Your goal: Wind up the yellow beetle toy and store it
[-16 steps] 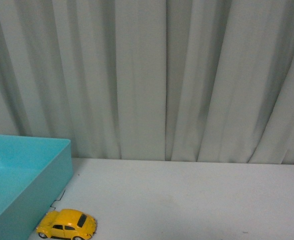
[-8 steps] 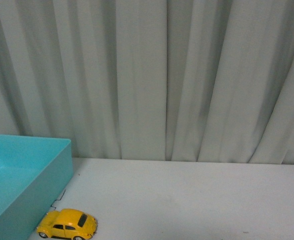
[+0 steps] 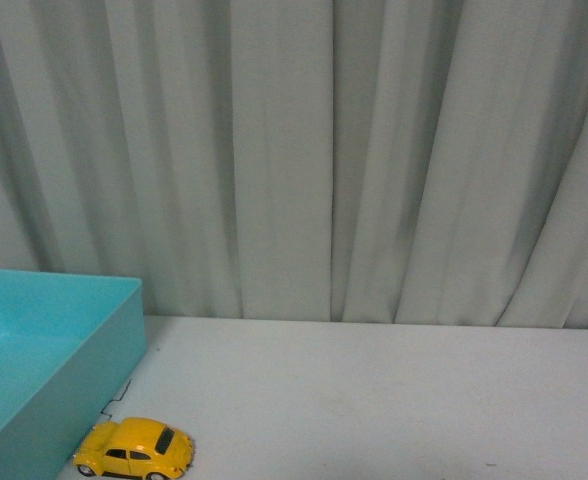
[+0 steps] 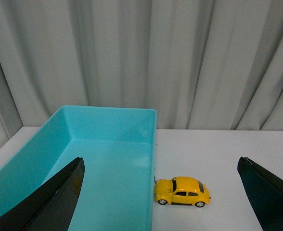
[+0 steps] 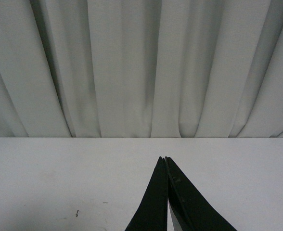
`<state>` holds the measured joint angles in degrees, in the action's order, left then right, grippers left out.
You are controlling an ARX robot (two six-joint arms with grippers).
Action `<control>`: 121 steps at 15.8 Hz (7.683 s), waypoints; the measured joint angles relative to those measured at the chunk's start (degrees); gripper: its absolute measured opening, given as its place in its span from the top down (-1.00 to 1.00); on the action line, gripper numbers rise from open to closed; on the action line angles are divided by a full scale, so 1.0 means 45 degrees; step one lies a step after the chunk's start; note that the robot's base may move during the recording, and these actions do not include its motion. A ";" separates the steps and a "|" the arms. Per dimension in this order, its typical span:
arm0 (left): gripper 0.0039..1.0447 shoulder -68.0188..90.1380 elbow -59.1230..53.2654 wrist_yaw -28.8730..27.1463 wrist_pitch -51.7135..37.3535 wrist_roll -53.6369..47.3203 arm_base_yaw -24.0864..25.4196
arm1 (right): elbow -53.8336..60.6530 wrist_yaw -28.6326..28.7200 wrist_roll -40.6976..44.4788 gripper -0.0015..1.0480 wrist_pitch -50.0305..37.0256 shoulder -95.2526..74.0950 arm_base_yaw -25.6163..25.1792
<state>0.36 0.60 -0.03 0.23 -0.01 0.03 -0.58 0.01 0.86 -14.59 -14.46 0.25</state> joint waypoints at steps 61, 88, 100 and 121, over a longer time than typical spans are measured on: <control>-0.88 2.6389 1.5110 -0.1608 0.4323 -1.7447 -0.2725 | -0.0010 -0.0010 -0.0005 -0.87 0.3298 0.3167 -0.0010; 0.23 2.1196 1.4770 0.1579 0.1127 -0.5382 0.1817 | -0.0010 -0.0010 -0.0010 -0.87 0.3298 0.3167 -0.0010; 0.24 2.5427 1.3542 -0.1515 0.0384 -0.4677 0.2623 | -0.0010 -0.0005 -0.0005 -0.87 0.3298 0.3167 -0.0010; 0.97 1.3634 0.2613 0.1005 -1.1021 -0.0053 0.0889 | -0.0010 -0.0024 -0.0010 -0.87 0.3288 0.3172 -0.0010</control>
<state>61.71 12.36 4.49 -49.36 -0.25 4.03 -0.62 -0.10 0.82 0.21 -0.19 0.21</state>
